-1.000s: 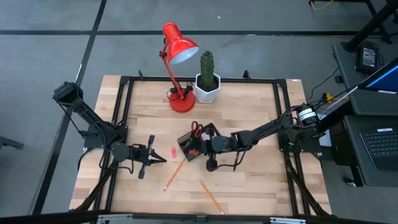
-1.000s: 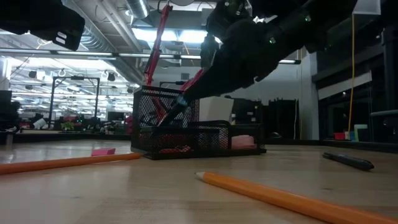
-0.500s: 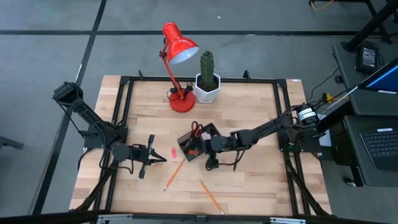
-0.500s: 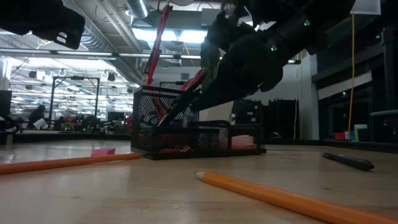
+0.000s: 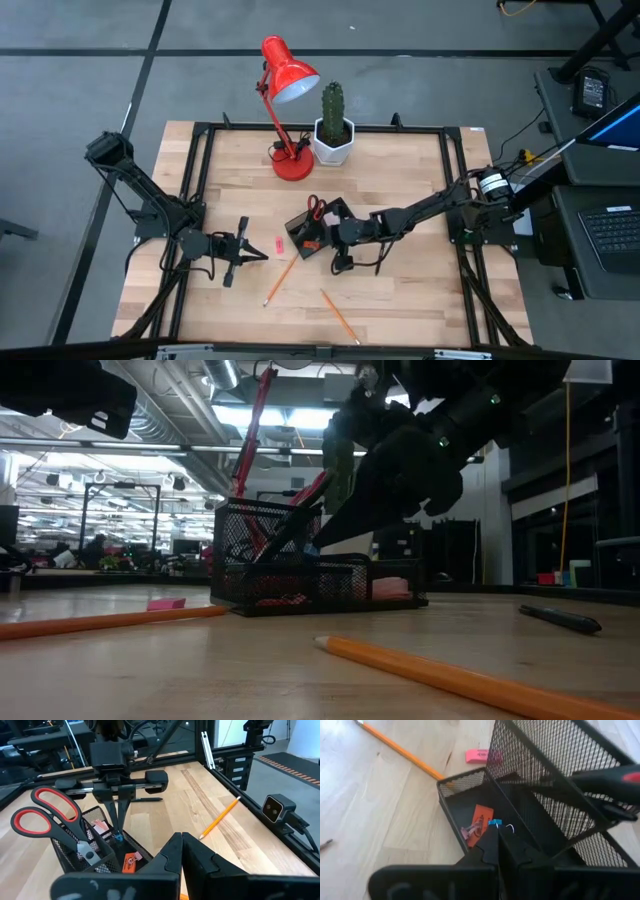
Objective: Pick and place office supplies into organizer
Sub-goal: Put the blue binder clip into the black desk organizer, then put the black pen into the black desk organizer
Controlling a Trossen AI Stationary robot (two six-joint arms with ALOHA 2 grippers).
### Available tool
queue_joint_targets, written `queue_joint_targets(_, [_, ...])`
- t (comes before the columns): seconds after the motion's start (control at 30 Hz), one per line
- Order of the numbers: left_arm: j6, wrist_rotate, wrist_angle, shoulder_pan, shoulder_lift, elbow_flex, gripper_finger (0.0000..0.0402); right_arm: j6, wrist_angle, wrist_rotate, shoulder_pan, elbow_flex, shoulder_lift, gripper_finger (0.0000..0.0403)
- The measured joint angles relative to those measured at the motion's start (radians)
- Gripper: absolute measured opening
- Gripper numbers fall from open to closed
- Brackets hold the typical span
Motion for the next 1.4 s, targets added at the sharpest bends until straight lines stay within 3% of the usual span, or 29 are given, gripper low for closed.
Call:
queue_joint_targets(0.53, [0.005,0.0,0.0,0.0,0.0,0.0,0.0001,0.031,-0.016,-0.001,-0.019,0.001,0.0,0.0057])
queue_joint_targets(0.73, [0.034,-0.002,0.0,0.0,0.0,0.0,0.0002,0.033,-0.024,-0.001,-0.004,0.025,-0.054,0.0066])
queue_joint_targets(0.97, [0.13,-0.037,0.0,0.0,-0.001,0.0,0.0003,0.147,-0.219,0.014,0.024,0.027,-0.179,0.0067])
queue_joint_targets(1.13, [0.122,-0.126,0.0,0.0,-0.001,0.0,0.0001,0.236,-0.358,0.168,0.076,0.027,-0.261,0.0067])
queue_joint_targets(1.4, [0.132,-0.11,-0.139,0.022,-0.09,0.0,0.0001,0.538,-0.596,0.209,0.132,0.027,-0.309,0.0067])
